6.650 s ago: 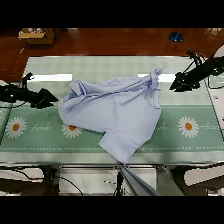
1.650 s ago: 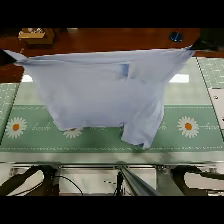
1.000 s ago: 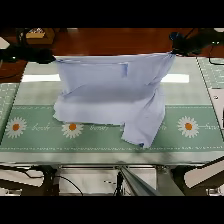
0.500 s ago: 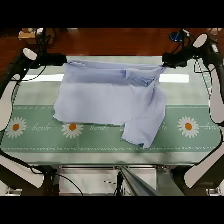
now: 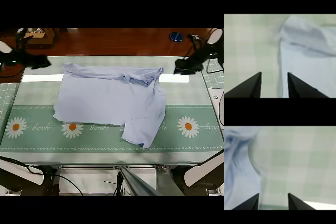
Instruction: Fold the shirts.
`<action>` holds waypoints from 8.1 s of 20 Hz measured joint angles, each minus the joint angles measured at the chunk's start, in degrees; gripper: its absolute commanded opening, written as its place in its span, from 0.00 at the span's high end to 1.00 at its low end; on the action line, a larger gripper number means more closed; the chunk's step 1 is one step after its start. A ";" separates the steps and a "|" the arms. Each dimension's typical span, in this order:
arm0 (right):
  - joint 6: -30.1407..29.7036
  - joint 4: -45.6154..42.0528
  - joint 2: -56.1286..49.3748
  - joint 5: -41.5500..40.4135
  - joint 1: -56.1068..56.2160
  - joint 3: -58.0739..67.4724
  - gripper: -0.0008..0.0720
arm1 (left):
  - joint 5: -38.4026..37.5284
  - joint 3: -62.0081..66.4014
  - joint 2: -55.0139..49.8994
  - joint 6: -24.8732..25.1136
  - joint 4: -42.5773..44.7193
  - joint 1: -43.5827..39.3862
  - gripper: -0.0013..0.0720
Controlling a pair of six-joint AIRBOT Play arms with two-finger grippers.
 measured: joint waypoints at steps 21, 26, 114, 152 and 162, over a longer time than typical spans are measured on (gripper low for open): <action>-3.58 13.07 25.29 -9.73 -5.11 -46.42 0.32 | -17.57 -35.60 8.44 -1.44 -6.21 8.11 0.17; -3.19 13.35 30.60 -11.10 -5.20 -47.67 0.32 | -11.85 -35.82 8.31 -1.97 -6.56 4.20 0.71; 3.02 5.60 8.83 -29.24 7.13 -8.94 0.95 | 27.87 -16.26 10.91 5.75 -2.67 -7.91 0.96; 0.22 1.88 9.42 -1.31 -1.16 -22.12 0.39 | -21.77 -8.28 2.60 -1.81 3.78 6.78 0.26; -7.39 18.05 29.27 -16.85 -7.34 -53.81 0.31 | -24.59 -34.71 11.67 1.84 0.33 16.87 0.06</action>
